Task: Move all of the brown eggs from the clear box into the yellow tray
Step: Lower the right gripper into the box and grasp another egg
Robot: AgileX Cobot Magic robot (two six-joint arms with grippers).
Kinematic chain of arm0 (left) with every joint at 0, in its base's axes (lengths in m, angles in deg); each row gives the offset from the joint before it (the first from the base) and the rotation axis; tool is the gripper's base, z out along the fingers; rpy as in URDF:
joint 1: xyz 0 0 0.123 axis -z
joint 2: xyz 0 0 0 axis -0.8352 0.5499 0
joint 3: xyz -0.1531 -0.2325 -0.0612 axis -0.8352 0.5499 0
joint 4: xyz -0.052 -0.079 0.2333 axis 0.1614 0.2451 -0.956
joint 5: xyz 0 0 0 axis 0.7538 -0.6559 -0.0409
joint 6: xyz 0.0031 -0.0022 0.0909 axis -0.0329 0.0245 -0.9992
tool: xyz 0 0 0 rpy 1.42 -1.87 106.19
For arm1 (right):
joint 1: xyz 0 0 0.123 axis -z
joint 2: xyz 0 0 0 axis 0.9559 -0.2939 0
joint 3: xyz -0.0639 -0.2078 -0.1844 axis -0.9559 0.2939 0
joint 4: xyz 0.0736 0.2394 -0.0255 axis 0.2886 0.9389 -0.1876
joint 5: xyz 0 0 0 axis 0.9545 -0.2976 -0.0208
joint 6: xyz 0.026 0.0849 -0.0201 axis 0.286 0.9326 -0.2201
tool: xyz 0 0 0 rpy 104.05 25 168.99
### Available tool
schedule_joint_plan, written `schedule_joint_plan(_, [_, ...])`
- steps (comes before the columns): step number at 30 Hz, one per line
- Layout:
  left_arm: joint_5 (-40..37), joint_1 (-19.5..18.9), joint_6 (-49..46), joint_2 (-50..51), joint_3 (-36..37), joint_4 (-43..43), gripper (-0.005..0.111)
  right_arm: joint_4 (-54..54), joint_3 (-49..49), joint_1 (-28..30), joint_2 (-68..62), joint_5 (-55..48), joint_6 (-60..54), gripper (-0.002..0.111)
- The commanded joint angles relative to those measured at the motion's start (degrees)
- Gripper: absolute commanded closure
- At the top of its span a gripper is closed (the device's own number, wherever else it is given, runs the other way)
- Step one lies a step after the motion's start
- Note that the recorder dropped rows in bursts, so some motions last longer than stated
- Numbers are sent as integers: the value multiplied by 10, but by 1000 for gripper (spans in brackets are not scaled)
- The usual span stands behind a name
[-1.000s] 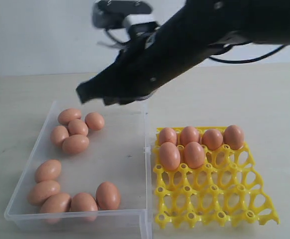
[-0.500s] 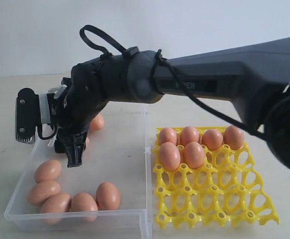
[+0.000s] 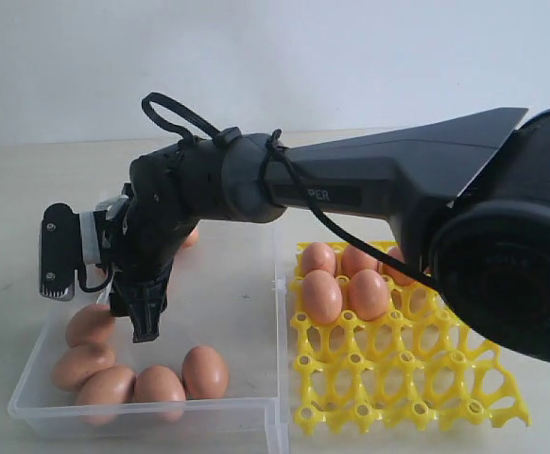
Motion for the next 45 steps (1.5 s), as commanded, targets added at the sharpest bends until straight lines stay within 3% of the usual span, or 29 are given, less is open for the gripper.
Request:
schedule_joint_plan(1, [3,-1,-1,2,-3,-2,107,2,-4,3,-10,17,4,50])
schedule_joint_plan(5, [3,-1,-1,2,-3,-2,107,-13,-4,8,-16,15,18,62])
schedule_joint_plan(10, [3,-1,-1,2,-3,-2,107,-33,-4,15,-23,15,30,64])
schedule_joint_plan(13, [3,-1,-1,2,-3,-2,107,-45,-4,18,-24,15,33,55])
schedule_joint_plan(16, [3,-1,-1,2,-3,-2,107,-47,-4,18,-21,24,45,39])
schedule_joint_plan(19, [3,-1,-1,2,-3,-2,107,-44,-4,18,-1,39,83,39])
schedule_joint_plan(27, [3,-1,-1,2,-3,-2,107,-2,-4,34,100,-16,445,48])
schedule_joint_plan(31, [3,-1,-1,2,-3,-2,107,-1,-4,57,115,-94,687,48])
schedule_joint_plan(41, [3,-1,-1,2,-3,-2,107,71,-4,47,64,-121,586,41])
schedule_joint_plan(45, [3,-1,-1,2,-3,-2,107,92,-8,30,46,-73,568,41])
